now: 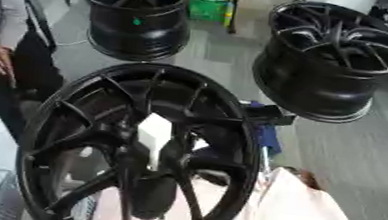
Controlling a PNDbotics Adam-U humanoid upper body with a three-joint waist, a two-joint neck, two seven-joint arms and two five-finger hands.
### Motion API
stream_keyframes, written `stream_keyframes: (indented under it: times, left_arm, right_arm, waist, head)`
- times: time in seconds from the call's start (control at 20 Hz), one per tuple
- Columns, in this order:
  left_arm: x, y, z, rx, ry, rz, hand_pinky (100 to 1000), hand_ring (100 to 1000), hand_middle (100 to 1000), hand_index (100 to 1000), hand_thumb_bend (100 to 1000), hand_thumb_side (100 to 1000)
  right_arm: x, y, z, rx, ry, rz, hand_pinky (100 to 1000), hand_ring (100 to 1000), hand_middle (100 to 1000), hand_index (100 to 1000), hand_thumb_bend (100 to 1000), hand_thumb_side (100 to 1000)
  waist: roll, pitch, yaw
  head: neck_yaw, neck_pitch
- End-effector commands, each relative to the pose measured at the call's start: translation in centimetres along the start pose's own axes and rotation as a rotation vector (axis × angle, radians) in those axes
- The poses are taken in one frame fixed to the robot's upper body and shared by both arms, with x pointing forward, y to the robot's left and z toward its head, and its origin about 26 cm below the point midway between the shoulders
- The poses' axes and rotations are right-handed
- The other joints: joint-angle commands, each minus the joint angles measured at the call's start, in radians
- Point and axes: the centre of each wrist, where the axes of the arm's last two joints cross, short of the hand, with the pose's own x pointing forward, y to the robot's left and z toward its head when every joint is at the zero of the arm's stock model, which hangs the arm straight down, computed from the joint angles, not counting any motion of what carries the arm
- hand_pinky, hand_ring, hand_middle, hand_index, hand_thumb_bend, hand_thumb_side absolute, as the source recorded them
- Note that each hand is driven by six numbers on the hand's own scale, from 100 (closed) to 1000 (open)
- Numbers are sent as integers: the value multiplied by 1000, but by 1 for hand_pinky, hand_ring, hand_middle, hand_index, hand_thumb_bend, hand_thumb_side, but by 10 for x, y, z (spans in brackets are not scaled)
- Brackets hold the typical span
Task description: Pull the pin out of the wheel hub.
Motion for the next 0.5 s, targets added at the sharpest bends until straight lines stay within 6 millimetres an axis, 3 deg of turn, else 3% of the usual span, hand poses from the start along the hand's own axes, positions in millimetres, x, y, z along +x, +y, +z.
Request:
stream_keyframes:
  times: [0.05, 0.5]
  left_arm:
    - [5, 6, -11, -192, -50, -72, 806, 786, 685, 836, 449, 452]
    - [26, -6, -70, -560, -225, -108, 812, 797, 711, 848, 490, 481]
  right_arm:
    - [8, -2, -4, 13, -35, 6, 698, 680, 707, 749, 100, 719]
    - [8, -1, -3, 24, -25, 2, 698, 680, 707, 749, 100, 722]
  waist:
    - [3, -8, -1]
    - [-1, -3, 0]
  head:
    - [2, -13]
    - [-1, -28]
